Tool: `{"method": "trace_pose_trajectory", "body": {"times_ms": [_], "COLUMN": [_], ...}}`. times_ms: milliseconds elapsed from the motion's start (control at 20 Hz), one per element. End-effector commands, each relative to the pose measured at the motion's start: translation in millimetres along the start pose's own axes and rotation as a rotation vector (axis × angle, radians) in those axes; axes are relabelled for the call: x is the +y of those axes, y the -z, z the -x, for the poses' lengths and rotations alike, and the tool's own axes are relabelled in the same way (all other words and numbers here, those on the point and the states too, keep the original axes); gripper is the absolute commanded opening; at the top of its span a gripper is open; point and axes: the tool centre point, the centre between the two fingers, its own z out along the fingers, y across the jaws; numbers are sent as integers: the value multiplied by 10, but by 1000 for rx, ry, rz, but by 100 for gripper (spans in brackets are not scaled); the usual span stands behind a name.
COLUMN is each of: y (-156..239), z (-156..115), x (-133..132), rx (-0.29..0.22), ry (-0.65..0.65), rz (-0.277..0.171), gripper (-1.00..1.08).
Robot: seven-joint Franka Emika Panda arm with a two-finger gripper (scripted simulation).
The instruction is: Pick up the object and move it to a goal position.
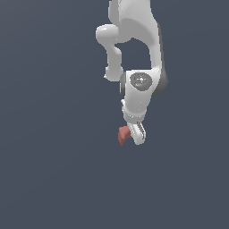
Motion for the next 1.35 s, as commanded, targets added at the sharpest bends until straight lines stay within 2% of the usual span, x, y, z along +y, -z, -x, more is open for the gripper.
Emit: {"method": "trace_pose_trajectory", "body": {"times_ms": [0, 750, 1000, 1300], "y": [130, 1273, 1461, 1509], "z": [-102, -982, -1128, -1170], "x": [-1, -6, -21, -37], "rx": [0, 0, 0, 0], "ry": [-1, -2, -1, -1], "rz": [-2, 0, 0, 0], "gripper": [-100, -100, -100, -100]}}
